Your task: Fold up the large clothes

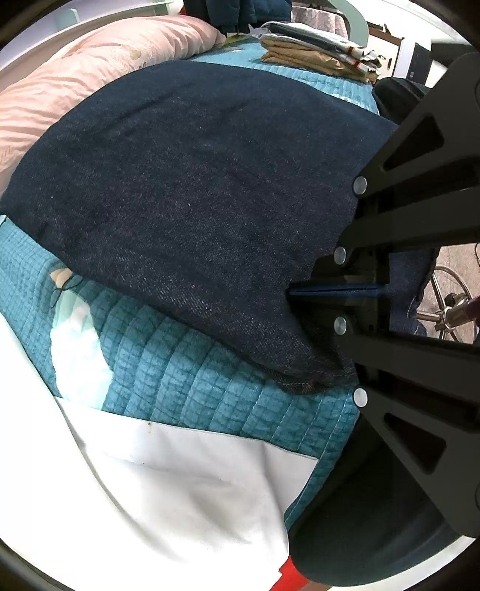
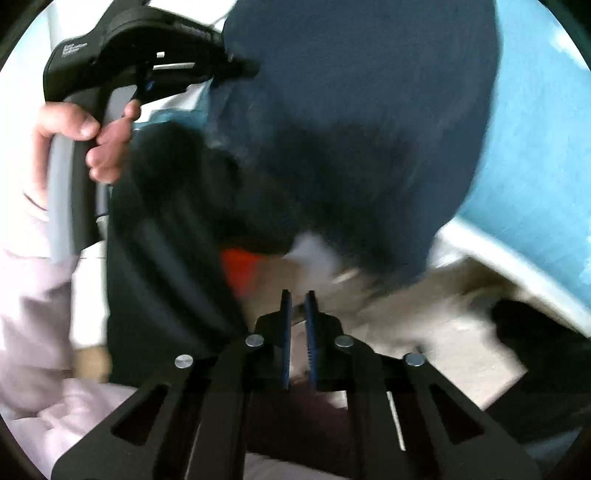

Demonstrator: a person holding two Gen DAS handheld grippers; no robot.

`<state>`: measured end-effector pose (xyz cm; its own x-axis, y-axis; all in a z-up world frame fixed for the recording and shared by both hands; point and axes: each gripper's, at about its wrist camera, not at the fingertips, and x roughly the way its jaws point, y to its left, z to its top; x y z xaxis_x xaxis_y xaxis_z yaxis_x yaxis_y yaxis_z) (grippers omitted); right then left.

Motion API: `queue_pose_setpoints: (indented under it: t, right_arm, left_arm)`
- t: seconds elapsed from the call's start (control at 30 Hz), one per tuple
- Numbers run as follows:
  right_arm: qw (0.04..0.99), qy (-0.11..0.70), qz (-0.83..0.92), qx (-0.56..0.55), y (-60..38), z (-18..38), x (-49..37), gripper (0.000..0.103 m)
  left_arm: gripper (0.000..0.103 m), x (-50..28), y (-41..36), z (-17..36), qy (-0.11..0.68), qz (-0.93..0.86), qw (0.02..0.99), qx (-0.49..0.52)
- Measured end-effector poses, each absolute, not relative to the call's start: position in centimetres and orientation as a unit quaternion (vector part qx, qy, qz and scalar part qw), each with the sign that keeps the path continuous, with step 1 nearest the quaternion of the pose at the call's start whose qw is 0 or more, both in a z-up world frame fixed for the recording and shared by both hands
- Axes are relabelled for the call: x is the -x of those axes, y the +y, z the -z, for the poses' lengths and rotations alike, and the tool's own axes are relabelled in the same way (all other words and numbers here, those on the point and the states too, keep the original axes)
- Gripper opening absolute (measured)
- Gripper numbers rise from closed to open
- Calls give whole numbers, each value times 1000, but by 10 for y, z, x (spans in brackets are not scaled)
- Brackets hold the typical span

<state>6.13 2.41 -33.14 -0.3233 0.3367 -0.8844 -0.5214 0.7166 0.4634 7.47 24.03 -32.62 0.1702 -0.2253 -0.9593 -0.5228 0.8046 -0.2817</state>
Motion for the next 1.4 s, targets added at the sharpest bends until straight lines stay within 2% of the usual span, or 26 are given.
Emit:
queue_pose_setpoints:
  t: [0.1,0.17,0.4,0.47,0.57,0.8,0.9,1.0,1.07,1.2,1.4]
  right_arm:
    - [598,709,-373,-6,6,307,-87,8]
    - [625,698,-348,-10,-4,298,-102,8]
    - [594,755,-276,2,19,390,-120,4]
    - [582,768,-266,-11,20,394,-125,4]
    - [589,764,-263,15,22,383,-121,6]
    - [661,697,-276,26,19,310,-149,8]
    - [655,711,-253,49,24,338,-158,7]
    - [669,699,-240,74,27,377,-156,5]
    - [671,698,-237,80,26,370,-152,5]
    - [664,708,-235,47,13,367,-152,5]
    - [679,675,-287,-6,3,309,-186,8]
  left_arm:
    - [3,-74,243,326,636,-104,705,296]
    - [3,-74,243,326,637,-105,705,294]
    - [3,-78,238,324,639,-118,704,285]
    - [3,-79,238,325,638,-118,704,287]
    - [3,-81,236,323,643,-116,703,280]
    - [3,-84,209,282,645,-81,724,230]
    - [4,-90,187,281,656,-44,722,213]
    - [3,-101,178,325,693,-80,699,159]
    - [4,-103,180,340,687,-80,702,168]
    - [4,-107,182,326,690,-75,699,172]
    - [4,-120,183,286,658,-40,727,193]
